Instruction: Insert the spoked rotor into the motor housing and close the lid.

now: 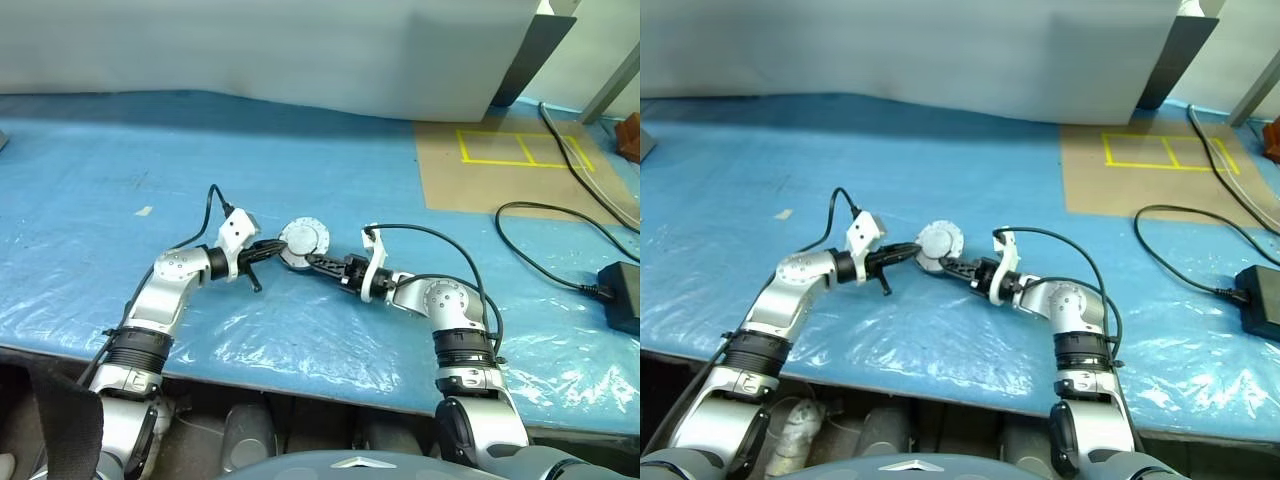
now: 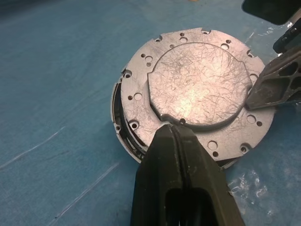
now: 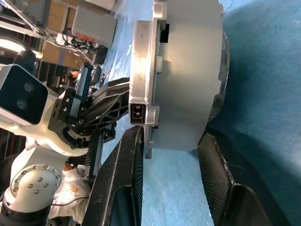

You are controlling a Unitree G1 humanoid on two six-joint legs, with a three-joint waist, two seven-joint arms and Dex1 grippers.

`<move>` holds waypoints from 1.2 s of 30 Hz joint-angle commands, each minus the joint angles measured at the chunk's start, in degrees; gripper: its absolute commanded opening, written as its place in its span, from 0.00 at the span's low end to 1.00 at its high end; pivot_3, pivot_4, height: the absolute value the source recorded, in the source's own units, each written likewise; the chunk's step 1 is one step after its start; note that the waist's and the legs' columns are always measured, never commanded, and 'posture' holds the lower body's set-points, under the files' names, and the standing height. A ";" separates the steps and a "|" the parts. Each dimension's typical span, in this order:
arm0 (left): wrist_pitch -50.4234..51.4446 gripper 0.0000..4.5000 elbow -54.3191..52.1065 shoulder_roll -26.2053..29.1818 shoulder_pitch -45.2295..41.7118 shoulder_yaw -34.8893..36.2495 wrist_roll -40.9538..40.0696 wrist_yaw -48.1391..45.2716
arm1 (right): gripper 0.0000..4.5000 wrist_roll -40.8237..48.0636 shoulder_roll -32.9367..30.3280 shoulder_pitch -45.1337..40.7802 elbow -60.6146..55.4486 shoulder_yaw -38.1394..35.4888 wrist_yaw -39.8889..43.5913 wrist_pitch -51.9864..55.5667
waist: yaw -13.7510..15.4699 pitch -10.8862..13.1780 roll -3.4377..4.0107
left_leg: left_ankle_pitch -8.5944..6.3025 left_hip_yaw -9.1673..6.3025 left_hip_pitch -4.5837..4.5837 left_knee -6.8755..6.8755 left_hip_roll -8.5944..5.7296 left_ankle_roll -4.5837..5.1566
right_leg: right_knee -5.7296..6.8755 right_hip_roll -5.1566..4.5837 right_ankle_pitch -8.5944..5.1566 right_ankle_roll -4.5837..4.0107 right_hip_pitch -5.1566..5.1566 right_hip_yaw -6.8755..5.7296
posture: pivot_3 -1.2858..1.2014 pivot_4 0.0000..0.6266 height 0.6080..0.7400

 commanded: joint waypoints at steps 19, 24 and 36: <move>36.37 0.21 -20.34 5.93 4.63 13.86 -36.49 -8.54 | 0.29 15.74 -4.14 -0.74 -15.25 -7.70 0.37 10.04 | -0.01 0.13 -0.06 | 0.01 -0.08 -0.89 -0.05 0.03 -0.02 | -0.01 0.23 0.16 0.23 -0.86 -0.07 | 0.52 0.24 1.00; 37.56 0.59 -19.26 2.97 4.00 17.36 -39.50 -3.18 | 0.29 26.43 -2.74 -2.97 -18.25 -14.00 -6.82 16.31 | 0.13 0.16 -0.03 | 0.01 -0.09 -0.86 0.02 0.04 -0.02 | 0.10 0.20 0.16 0.24 -0.84 -0.08 | 0.52 0.24 1.00; 42.01 0.99 -20.13 -1.76 3.48 18.15 -45.77 2.66 | 0.29 39.19 -2.88 -4.06 -19.25 -13.42 -18.05 16.23 | 0.57 0.16 -0.03 | 0.01 -0.11 -0.88 0.07 0.04 -0.02 | 0.14 0.21 0.17 0.25 -0.82 -0.10 | 0.52 0.24 1.00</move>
